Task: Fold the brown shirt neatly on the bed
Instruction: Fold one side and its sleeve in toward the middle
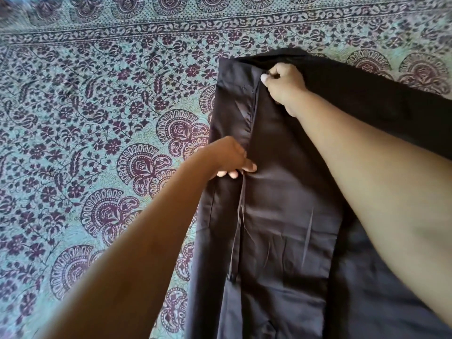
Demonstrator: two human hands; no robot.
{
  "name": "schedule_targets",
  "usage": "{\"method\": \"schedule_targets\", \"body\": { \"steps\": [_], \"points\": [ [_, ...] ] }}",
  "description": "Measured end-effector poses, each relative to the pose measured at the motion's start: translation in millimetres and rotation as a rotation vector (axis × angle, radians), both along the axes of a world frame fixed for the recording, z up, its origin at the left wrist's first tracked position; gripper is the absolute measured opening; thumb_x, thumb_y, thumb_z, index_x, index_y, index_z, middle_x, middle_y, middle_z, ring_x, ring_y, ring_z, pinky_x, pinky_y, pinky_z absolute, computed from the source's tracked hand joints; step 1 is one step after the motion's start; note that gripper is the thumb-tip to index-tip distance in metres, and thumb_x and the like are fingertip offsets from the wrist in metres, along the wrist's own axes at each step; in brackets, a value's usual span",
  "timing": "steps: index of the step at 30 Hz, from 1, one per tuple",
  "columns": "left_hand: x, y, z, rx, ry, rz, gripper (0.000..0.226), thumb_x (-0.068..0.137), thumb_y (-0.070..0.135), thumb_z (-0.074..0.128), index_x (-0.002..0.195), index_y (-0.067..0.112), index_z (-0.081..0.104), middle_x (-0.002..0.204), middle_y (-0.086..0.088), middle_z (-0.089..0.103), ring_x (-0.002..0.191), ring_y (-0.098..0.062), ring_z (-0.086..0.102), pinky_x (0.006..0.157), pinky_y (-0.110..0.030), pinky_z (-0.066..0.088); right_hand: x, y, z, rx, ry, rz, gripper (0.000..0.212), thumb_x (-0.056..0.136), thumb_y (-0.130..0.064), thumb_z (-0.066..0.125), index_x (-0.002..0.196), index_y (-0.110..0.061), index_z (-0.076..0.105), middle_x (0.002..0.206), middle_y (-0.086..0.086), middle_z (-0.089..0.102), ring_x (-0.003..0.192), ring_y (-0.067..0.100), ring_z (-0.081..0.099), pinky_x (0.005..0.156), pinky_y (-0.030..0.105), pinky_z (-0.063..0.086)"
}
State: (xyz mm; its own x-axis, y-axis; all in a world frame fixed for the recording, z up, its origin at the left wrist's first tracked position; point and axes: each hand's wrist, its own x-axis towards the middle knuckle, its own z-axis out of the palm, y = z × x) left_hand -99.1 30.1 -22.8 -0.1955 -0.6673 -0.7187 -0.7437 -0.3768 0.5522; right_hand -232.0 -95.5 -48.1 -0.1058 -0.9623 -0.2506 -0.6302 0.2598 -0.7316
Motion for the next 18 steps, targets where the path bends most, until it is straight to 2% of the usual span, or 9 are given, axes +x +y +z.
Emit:
{"method": "schedule_targets", "body": {
  "steps": [2,3,6,8,10,13,16,18],
  "points": [
    [4,12,1,0.099,0.002,-0.038,0.032,0.081,0.019,0.071,0.060,0.011,0.049,0.032,0.008,0.048,0.024,-0.001,0.037,0.031,-0.010,0.022,0,1,-3,-0.081,0.125,0.060,0.015,0.091,-0.029,0.054,0.081,-0.018,0.050,0.083,0.002,0.052,0.085,0.022,0.052,0.069,0.027,0.035],
    [7,18,1,0.148,0.005,-0.067,0.031,0.080,0.019,0.072,0.061,0.011,0.050,0.033,0.008,0.049,0.025,0.000,0.037,0.032,-0.011,0.023,0,1,-4,-0.117,0.163,0.072,0.015,0.091,-0.030,0.054,0.085,-0.017,0.053,0.085,0.002,0.054,0.089,0.025,0.055,0.070,0.030,0.037],
    [13,35,-4,0.219,0.030,-0.095,0.026,0.079,0.016,0.073,0.064,0.011,0.053,0.057,0.001,0.059,0.032,0.001,0.046,0.034,-0.012,0.024,0,6,-5,-0.163,0.201,0.043,0.022,0.091,-0.032,0.054,0.098,-0.012,0.060,0.090,0.004,0.059,0.098,0.027,0.058,0.076,0.035,0.044],
    [14,44,-10,0.165,0.050,0.016,0.028,0.082,0.015,0.070,0.063,0.011,0.050,0.061,-0.002,0.056,0.032,0.000,0.048,0.033,-0.010,0.023,0,20,-5,-0.229,0.156,-0.026,0.025,0.092,-0.030,0.052,0.108,-0.012,0.060,0.101,0.005,0.062,0.102,0.026,0.058,0.081,0.034,0.042],
    [12,56,-13,0.056,0.058,0.142,0.033,0.084,0.017,0.068,0.060,0.013,0.046,0.058,-0.002,0.052,0.031,0.000,0.049,0.032,-0.009,0.024,-7,49,-3,-0.443,0.203,-0.050,0.030,0.091,-0.026,0.049,0.114,-0.010,0.057,0.110,0.010,0.061,0.101,0.028,0.057,0.081,0.034,0.039],
    [9,76,-15,-0.038,0.068,0.229,0.031,0.080,0.023,0.072,0.064,0.016,0.046,0.058,-0.002,0.050,0.034,-0.002,0.052,0.034,-0.010,0.030,-23,104,-3,-0.645,0.334,0.203,0.034,0.088,-0.022,0.042,0.114,-0.007,0.059,0.112,0.010,0.061,0.099,0.031,0.059,0.082,0.041,0.045],
    [7,103,-9,0.055,0.086,0.195,0.020,0.078,0.021,0.074,0.077,0.011,0.056,0.066,-0.004,0.057,0.035,-0.003,0.052,0.035,-0.012,0.034,-36,149,-9,-0.503,0.379,0.456,0.046,0.092,-0.030,0.036,0.125,-0.003,0.053,0.129,0.015,0.055,0.115,0.032,0.054,0.093,0.044,0.044],
    [6,130,-3,0.150,0.085,0.157,0.018,0.079,0.018,0.073,0.083,0.012,0.057,0.068,-0.002,0.059,0.035,-0.002,0.052,0.036,-0.012,0.033,-40,170,-11,-0.270,0.495,0.564,0.056,0.095,-0.037,0.034,0.140,-0.004,0.036,0.148,0.018,0.033,0.135,0.031,0.034,0.108,0.044,0.029]
  ]
}}
